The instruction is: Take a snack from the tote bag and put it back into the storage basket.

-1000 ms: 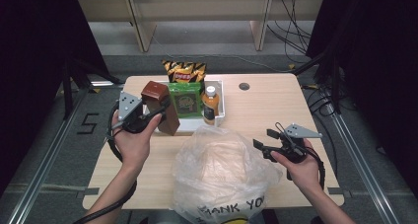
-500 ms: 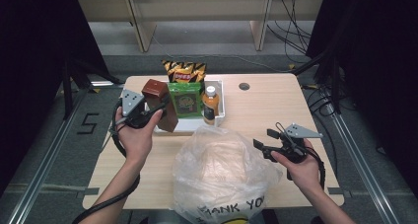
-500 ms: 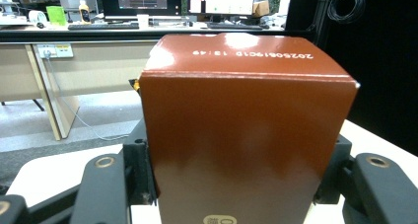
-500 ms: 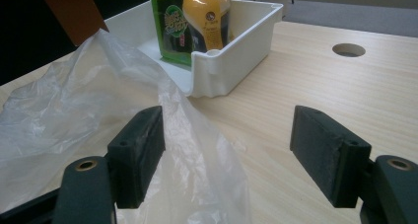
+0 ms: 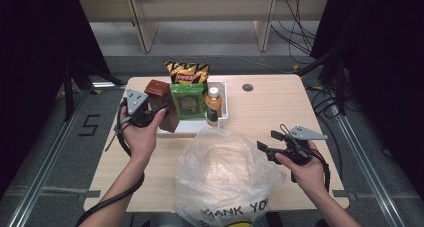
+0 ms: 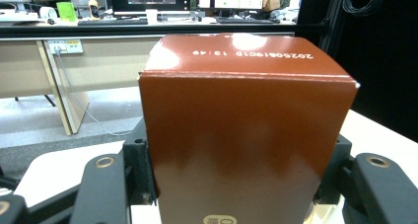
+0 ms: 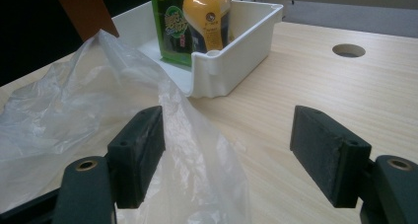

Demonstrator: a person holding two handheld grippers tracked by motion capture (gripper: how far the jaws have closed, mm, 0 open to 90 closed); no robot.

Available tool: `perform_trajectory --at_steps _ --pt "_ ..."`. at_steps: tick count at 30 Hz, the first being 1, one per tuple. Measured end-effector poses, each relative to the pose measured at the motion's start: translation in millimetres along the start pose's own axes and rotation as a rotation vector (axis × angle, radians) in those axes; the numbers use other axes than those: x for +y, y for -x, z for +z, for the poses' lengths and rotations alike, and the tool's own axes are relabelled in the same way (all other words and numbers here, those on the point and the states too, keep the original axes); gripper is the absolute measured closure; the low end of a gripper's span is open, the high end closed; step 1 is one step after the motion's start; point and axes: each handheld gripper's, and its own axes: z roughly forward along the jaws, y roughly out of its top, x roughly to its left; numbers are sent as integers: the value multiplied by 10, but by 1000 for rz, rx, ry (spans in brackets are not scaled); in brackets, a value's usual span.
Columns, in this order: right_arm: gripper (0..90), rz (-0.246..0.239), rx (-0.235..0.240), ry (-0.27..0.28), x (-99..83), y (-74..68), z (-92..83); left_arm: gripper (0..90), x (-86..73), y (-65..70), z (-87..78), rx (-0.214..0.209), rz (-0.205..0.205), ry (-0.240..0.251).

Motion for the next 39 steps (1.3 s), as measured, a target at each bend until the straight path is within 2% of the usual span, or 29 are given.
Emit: perform_trajectory --at_steps 2,4,11,15,19,21,34,35,39 --pt "297 -3 3 0 1 -1 -2 371 -14 -10 22 6 3 -6" --pt "297 15 7 -7 -2 -19 -9 371 -25 -18 47 9 5 -9" --pt "296 -17 5 3 2 1 -7 371 -44 -33 123 17 0 -15" --pt "296 15 9 -5 0 -20 -10 371 -57 -40 167 24 -1 -19" --pt "296 20 10 -6 2 -22 -13 371 -72 -47 214 30 -1 -27" --pt "296 -12 7 -1 4 2 -11 371 -82 -53 236 34 -1 -31" --pt "296 5 19 0 1 -13 -6 370 -176 -150 395 77 -5 -54" --pt "296 -7 18 4 -2 -6 -3 370 -180 -154 404 80 -3 -57" --pt "296 -6 9 -1 -1 -2 -3 370 -201 -165 442 86 2 -63"
